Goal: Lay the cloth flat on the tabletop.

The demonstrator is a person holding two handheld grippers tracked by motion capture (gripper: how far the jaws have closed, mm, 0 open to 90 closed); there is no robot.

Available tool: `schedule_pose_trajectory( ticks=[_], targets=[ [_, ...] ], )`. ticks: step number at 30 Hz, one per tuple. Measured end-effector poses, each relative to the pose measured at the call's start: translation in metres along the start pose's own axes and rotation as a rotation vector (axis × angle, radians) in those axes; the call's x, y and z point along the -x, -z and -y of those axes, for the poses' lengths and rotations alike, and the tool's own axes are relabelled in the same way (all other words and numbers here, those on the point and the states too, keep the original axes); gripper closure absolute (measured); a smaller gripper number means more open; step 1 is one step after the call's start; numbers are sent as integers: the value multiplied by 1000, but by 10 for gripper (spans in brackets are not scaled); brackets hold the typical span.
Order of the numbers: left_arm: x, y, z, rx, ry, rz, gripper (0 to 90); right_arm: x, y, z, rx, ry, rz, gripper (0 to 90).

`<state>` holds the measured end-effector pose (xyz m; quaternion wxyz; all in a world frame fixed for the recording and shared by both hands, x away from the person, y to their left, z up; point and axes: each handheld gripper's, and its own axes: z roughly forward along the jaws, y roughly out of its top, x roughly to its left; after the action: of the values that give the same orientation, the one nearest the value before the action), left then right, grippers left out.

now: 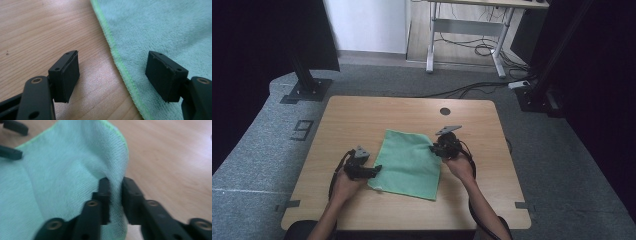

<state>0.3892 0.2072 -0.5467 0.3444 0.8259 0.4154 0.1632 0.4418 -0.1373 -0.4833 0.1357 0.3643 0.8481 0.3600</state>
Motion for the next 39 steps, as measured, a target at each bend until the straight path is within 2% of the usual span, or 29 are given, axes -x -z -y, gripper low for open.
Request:
schedule_pose_trajectory(
  ticks=[1,4,12,13,18,19,21,23,28,33,38,39],
  targets=[
    [0,0,0,1,0,0,267,3,2,-1,13,-5,11,664],
    [0,0,0,1,1,-1,267,6,6,-2,22,-12,7,620],
    [1,1,1,0,1,-4,267,11,8,4,21,-24,29,554],
    [2,1,1,0,3,-4,267,13,7,8,17,-39,28,527],
    [3,1,1,1,2,-4,267,10,4,18,-3,-30,19,449],
    [3,1,2,0,2,-3,267,6,3,24,-16,-30,30,377],
    [4,2,2,0,1,-3,267,5,3,26,-17,-27,34,354],
    [4,2,2,1,0,-1,267,3,4,35,-18,-30,53,281],
    [8,3,3,0,-5,1,267,2,5,56,-10,-70,74,155],
    [13,4,4,-1,-12,9,267,-4,0,75,-32,-83,72,135],
    [16,4,4,-1,-19,12,267,-8,-6,82,-69,-57,98,134],
    [17,4,4,-2,-20,11,267,-7,-5,83,-62,-69,94,137]
  ],
)
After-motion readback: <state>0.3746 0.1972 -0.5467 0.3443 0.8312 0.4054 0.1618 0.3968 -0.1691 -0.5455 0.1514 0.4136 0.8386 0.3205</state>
